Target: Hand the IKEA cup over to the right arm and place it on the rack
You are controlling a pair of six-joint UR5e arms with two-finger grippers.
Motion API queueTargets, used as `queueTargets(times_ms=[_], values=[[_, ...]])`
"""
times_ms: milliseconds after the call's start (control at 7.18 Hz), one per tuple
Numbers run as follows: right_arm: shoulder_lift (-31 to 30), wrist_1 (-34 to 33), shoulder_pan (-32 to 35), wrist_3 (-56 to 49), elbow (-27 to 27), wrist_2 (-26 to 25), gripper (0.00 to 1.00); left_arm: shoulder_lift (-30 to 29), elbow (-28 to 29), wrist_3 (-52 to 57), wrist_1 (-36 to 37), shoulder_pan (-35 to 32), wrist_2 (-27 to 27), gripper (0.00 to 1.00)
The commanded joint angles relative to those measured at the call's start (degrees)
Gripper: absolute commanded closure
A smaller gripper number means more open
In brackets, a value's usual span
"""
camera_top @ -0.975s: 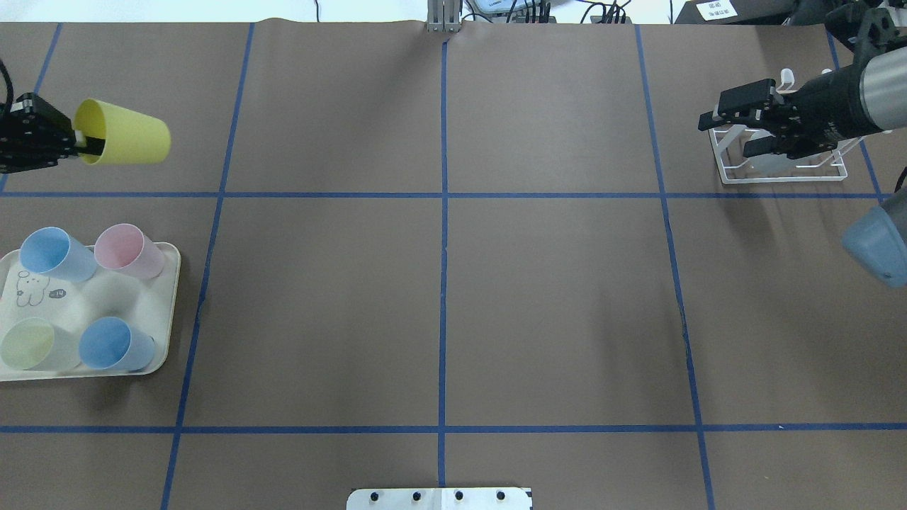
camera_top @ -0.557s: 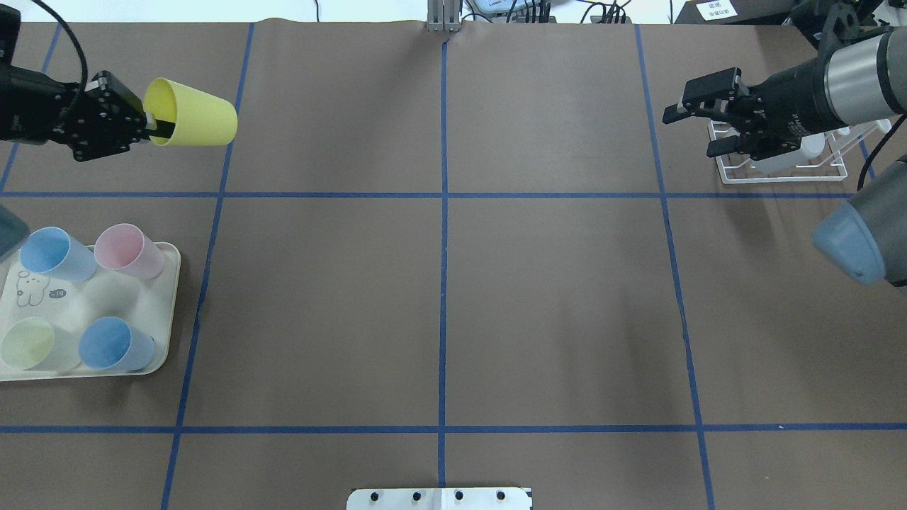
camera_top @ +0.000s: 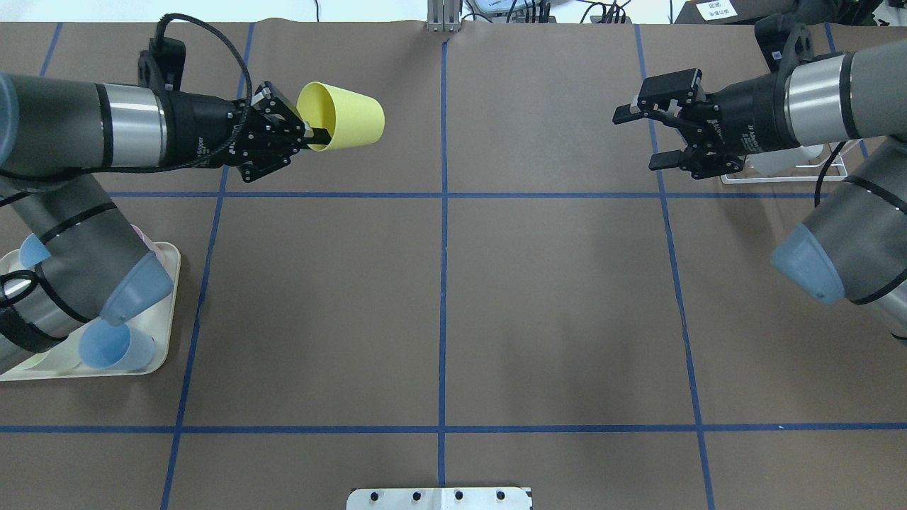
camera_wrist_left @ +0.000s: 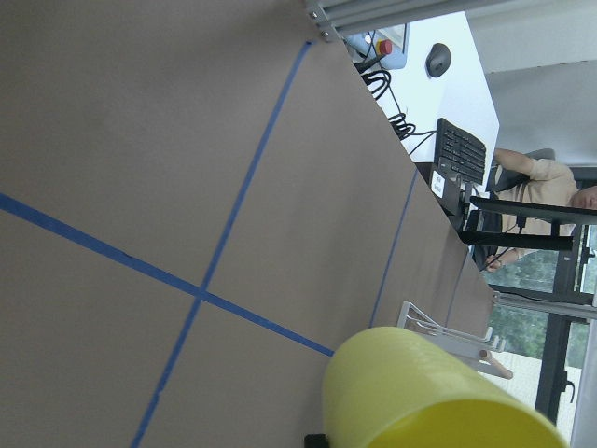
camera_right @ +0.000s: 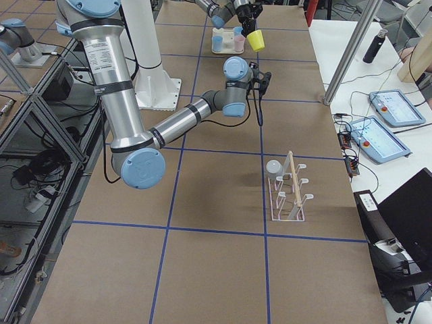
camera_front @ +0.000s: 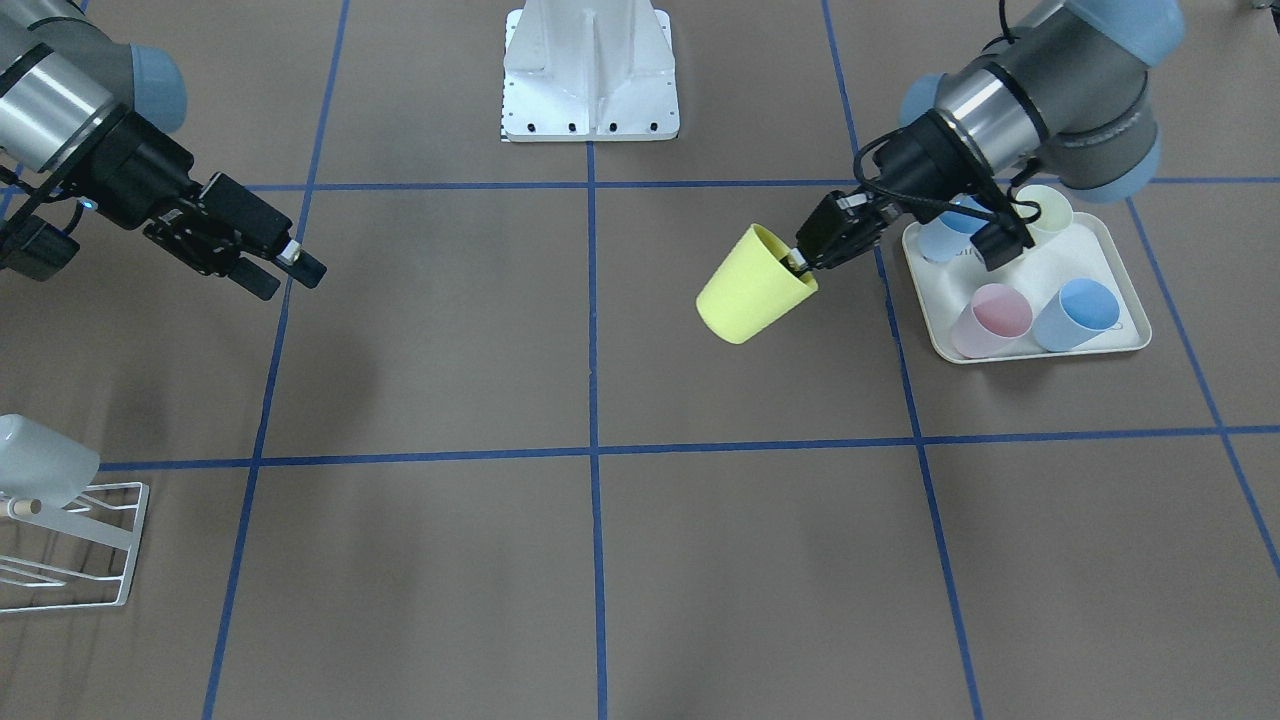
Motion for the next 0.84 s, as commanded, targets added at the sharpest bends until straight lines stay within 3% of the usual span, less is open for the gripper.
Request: queueTargets(times_ms=[0,279,557,696], values=[[0.0,10.1,-2.2,6.2,-0.5,-1.1,0.01,-0.6,0.2,-5.5,-7.4,3.8,7.1,1.00],[0.1,19.5,-3.7,15.2,-0.5,-3.6,0.01,-0.6,0.4,-9.7,-13.4,5.3,9.6,1.00],[0.7,29.4,-8.4,23.5,-0.3,-12.9,0.01,-0.6,0.9,-12.5,-19.6,8.0,11.8,1.00],[2.7,30.2,-10.0,23.8,-0.5,-14.7,0.01,-0.6,0.5,-12.5,-23.6,10.7,12.2,1.00]])
